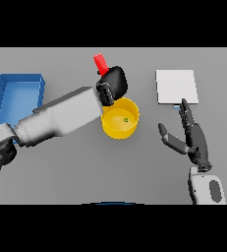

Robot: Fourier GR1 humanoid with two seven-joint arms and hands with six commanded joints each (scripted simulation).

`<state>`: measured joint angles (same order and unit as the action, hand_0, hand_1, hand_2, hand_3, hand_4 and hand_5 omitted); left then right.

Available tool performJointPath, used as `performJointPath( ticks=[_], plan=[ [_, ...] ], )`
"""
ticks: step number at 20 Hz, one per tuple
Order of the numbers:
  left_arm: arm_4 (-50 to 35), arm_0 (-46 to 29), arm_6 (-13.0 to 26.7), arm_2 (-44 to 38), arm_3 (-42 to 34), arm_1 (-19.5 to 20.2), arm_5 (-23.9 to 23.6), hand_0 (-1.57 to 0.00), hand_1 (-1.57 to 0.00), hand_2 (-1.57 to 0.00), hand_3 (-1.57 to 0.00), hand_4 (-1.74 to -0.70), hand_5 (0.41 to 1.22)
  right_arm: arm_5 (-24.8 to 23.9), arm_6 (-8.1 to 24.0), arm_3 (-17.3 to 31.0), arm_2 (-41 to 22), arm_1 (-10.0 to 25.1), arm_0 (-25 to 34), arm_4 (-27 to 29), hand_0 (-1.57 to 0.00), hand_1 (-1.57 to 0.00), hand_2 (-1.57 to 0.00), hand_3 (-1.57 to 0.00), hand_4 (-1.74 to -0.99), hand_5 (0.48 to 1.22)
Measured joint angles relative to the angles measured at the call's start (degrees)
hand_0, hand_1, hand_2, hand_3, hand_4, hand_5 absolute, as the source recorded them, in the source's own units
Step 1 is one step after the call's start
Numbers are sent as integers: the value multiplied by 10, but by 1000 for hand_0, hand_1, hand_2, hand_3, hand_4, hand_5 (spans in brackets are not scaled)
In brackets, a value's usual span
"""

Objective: Pick up the red beaker and tilt it to pour out 1 green nut into yellow bowl. Pick up the yellow bowl and place it on the metallic measuring scale.

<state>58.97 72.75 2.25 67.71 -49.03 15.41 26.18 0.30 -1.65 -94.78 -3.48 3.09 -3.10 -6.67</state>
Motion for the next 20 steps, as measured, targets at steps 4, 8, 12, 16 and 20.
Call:
performJointPath(
  ticks=[4, 8, 12, 16, 20],
  plan=[
    [8, 21, 9, 31, 22, -17, 13, -1571, -1571, -1571, -1567, -1740, 1221, -3, -6, 12, -3, -3, -1, -8, 1, 1, 1, 1, -1277, 598],
    [12, 42, 0, 61, 29, -15, 21, -1571, -1571, -1571, -1569, -1741, 1221, -9, -6, 17, 2, -1, 5, -11, 1, 1, 1, 1, -1258, 587],
    [9, 67, -6, 74, 47, -16, 6, -1571, -1571, -1571, -1570, -1740, 1221, -8, -4, 15, 1, 3, 4, -14, 1, 1, 1, 1, -1233, 585],
    [-6, 112, 7, 57, 58, 1, -13, -1571, -1390, -1379, -1571, -1686, 1181, -3, -8, 16, 1, 2, 11, -8, 1, 1, 1, 1, -1219, 601],
    [-14, 178, 6, 17, 87, 30, -62, -1571, -1416, -1407, -1284, -1631, 1205, 4, -13, 4, 3, 3, 9, 4, 1, 1, 1, 1, -1241, 626]
  ],
)
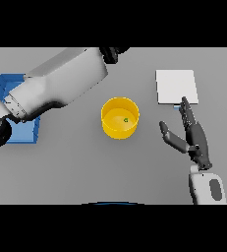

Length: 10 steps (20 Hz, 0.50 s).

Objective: Pick up the red beaker and tilt it to pour out 1 green nut into yellow bowl. Pick up the yellow bowl and place it on the metallic measuring scale.

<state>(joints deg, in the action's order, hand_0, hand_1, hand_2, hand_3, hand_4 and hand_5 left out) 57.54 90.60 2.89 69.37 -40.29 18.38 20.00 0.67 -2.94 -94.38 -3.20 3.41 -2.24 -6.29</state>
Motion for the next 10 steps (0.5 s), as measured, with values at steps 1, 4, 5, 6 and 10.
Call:
performJointPath(
  ticks=[1, 4, 5, 6, 10],
  plan=[
    [-9, 19, -15, -12, 15, 13, -14, -1571, -1447, -1440, -1341, -1596, 1208, 1, 0, 5, -3, -1, -1, -4, 1, 1, 1, 1, -1246, 631],
    [-54, 72, 7, -70, 79, 43, -12, -1571, -1508, -1504, -1453, -1537, 1214, 3, -2, 12, -4, -1, 4, -5, 1, 1, 1, 1, -1274, 642],
    [-66, 82, 5, -82, 104, 44, -20, -1571, -1520, -1517, -1477, -1578, 1216, 5, -1, 10, -3, 1, 8, -1, 1, 1, 1, 1, -1281, 644],
    [-99, 84, 15, -114, 131, 56, -19, -1571, -1530, -1528, -1445, -1611, 1217, 7, -4, 12, -3, 3, 8, -1, 1, 1, 1, 1, -1292, 645],
    [-253, 52, 56, -249, 229, 123, -54, -1571, -1554, -1553, -1418, -1688, 1219, 10, -13, 21, -7, 8, 17, -7, 1, 1, 1, 1, -1312, 653]
  ],
)
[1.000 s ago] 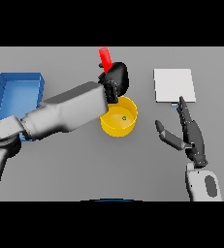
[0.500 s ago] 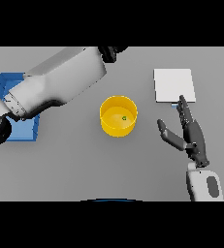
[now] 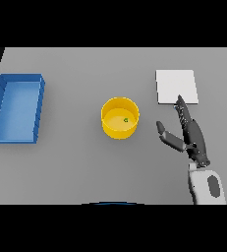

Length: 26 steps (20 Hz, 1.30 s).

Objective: Pick up the red beaker and tilt it to pour out 1 green nut into yellow bowl. Pick up the yellow bowl and place it on the metallic measuring scale.

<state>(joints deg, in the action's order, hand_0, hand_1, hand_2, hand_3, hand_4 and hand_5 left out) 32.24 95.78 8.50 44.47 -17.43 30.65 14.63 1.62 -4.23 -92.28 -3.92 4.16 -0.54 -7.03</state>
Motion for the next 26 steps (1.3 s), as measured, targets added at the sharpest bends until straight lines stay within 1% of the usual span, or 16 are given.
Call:
performJointPath(
  ticks=[3, 4, 5, 6, 7, 10, 11, 12, 13, 14, 17, 19, 21, 23, 25, 26],
  plan=[
    [-67, -33, 13, -42, 17, 33, -48, -1571, -1563, -1562, -1403, -1714, 1220, -6, -19, 1, -7, 4, 4, -17, 1, 1, 1, 1, -1301, 652],
    [-92, -48, 19, -57, 19, 45, -64, -1571, -1564, -1564, -1437, -1719, 1220, -3, -13, 1, -3, 6, 4, -11, 1, 1, 1, 1, -1298, 651],
    [-117, -62, 42, -74, 24, 53, -77, -1571, -1566, -1565, -1398, -1724, 1220, -5, 0, -1, -7, 3, 12, -14, 1, 1, 1, 1, -1294, 649],
    [-135, -78, 53, -80, 24, 59, -90, -1571, -1567, -1566, -1406, -1727, 1221, -3, 2, 1, -10, 0, 8, -13, 1, 1, 1, 1, -1286, 649],
    [-153, -100, 67, -85, 21, 65, -106, -1571, -1568, -1567, -1406, -1730, 1221, -3, -2, -1, -10, -3, 5, -12, 1, 1, 1, 1, -1276, 651],
    [-201, -158, 104, -95, 13, 79, -138, -1571, -1569, -1569, -1486, -1735, 1221, 5, 10, 0, -5, 0, 5, 2, 1, 1, 1, 1, -1278, 659],
    [-225, -177, 118, -105, 12, 80, -145, -1571, -1570, -1569, -1503, -1736, 1221, 3, 3, 0, -8, 1, 5, -3, 1, 1, 1, 1, -1285, 663],
    [-247, -203, 128, -112, 6, 83, -155, -1571, -1570, -1570, -1437, -1737, 1221, 5, 1, -2, -6, 6, 2, -3, 1, 1, 1, 1, -1293, 667],
    [-268, -227, 131, -118, 0, 81, -167, -1571, -1570, -1570, -1464, -1738, 1221, 4, -2, -4, -7, 9, 0, -7, 1, 1, 1, 1, -1302, 671],
    [-284, -246, 144, -121, -9, 84, -175, -1571, -1570, -1570, -1418, -1739, 1221, 5, -2, -7, -9, 7, -1, -6, 1, 1, 1, 1, -1307, 677],
    [-341, -313, 163, -137, -46, 87, -218, -1571, -1571, -1571, -1493, -1740, 1221, 2, 0, 7, -12, 2, 2, -14, 1, 1, 1, 1, -1302, 693],
    [-361, -350, 193, -133, -90, 100, -239, -1571, -1571, -1571, -1521, -1740, 1221, 5, -19, 5, -13, 7, -8, -16, 1, 1, 1, 1, -1304, 707],
    [-376, -387, 206, -124, -141, 118, -259, -1571, -1571, -1571, -1447, -1740, 1221, 4, -22, 0, -13, 9, -6, -16, 1, 1, 1, 1, -1309, 716],
    [-391, -432, 216, -116, -201, 135, -288, -1571, -1571, -1571, -1386, -1740, 1221, 6, -14, 7, -12, 12, -3, -17, 1, 1, 1, 1, -1315, 722],
    [-406, -465, 231, -108, -251, 149, -310, -1571, -1571, -1571, -1340, -1738, 1221, 2, -20, 10, -14, 13, -7, -25, 1, 1, 1, 1, -1327, 724],
    [-412, -474, 247, -105, -278, 160, -321, -1571, -1571, -1571, -1326, -1738, 1190, 1, -21, 7, -13, 14, -5, -24, 1, 1, 1, 1, -1332, 723]
  ],
)
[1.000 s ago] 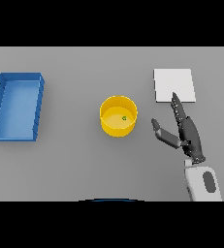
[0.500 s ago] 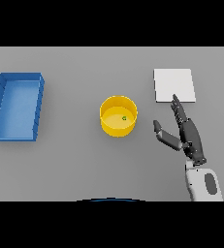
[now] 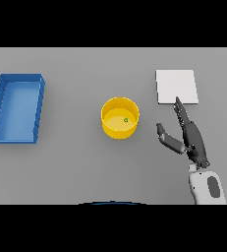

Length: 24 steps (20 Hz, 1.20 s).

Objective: Pick up the red beaker and tilt it to pour out 1 green nut into yellow bowl. Pick up the yellow bowl and place it on the metallic measuring scale.

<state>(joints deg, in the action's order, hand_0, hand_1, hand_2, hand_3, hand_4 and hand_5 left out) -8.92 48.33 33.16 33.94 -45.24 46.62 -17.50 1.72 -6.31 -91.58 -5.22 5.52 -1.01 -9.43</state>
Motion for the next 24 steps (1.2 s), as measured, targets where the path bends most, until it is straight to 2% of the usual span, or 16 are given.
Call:
performJointPath(
  ticks=[1, 2, 4, 5, 7, 8, 9, 11, 13, 15, 16, 20, 24],
  plan=[
    [-7, -13, 13, 5, -22, 5, -15, -1571, -1571, -1571, -1319, -1737, 1146, 1, 2, 0, 0, -4, -1, 5, 1, 1, 1, 1, -1335, 725],
    [-16, -16, 16, 9, -32, 8, -20, -1571, -1571, -1571, -1369, -1682, 1106, 2, 5, -8, 0, -3, -3, 6, 1, 1, 1, 1, -1336, 727],
    [-32, -43, 12, 19, -65, 14, -36, -1571, -1571, -1571, -1442, -1588, 962, -2, 10, -1, 0, -3, 1, 1, 1, 1, 1, 1, -1326, 728],
    [-40, -49, 10, 26, -76, 17, -38, -1571, -1571, -1571, -1273, -1502, 896, -4, 13, 2, 1, -3, 5, 0, 1, 1, 1, 1, -1326, 730],
    [-53, -65, 17, 36, -105, 25, -35, -1571, -1571, -1571, -935, -1253, 810, -4, 9, 4, -1, -5, 5, -1, 1, 1, 1, 1, -1327, 730],
    [-54, -69, 15, 38, -116, 30, -30, -1571, -1520, -1410, -852, -1135, 779, -4, 9, -1, 0, -4, 5, 0, 1, 1, 1, 1, -1325, 731],
    [-69, -84, 5, 31, -142, 41, -20, -1437, -1291, -1163, -715, -1046, 757, -1, 11, -4, -1, -1, 3, 2, 1, 1, 1, 1, -1320, 731],
    [-103, -99, 3, 20, -175, 51, 4, -982, -830, -747, -464, -922, 716, -4, 12, 2, 2, -3, 7, 2, 1, 1, 1, 1, -1321, 727],
    [-117, -99, -5, 17, -195, 62, 32, -628, -531, -478, -297, -851, 688, -4, 6, 7, 3, -2, 9, 3, 1, 1, 1, 1, -1321, 725],
    [-117, -92, -7, 20, -187, 70, 60, -402, -340, -305, -189, -807, 667, -4, 12, 5, 4, 0, 12, 3, 1, 1, 1, 1, -1316, 724],
    [-107, -92, 11, 34, -190, 67, 65, -321, -271, -244, -151, -794, 659, -1, 13, 0, 2, 0, 15, 4, 1, 1, 1, 1, -1315, 724],
    [-100, -80, 14, 51, -178, 70, 87, -131, -111, -99, -61, -760, 655, -6, 8, -1, -4, 0, 3, -9, 1, 1, 1, 1, -1305, 717],
    [-84, -83, -5, 53, -164, 62, 63, -53, -45, -40, -25, -730, 661, -7, 13, 8, -7, -6, 6, -11, 1, 1, 1, 1, -1277, 704]
  ],
)
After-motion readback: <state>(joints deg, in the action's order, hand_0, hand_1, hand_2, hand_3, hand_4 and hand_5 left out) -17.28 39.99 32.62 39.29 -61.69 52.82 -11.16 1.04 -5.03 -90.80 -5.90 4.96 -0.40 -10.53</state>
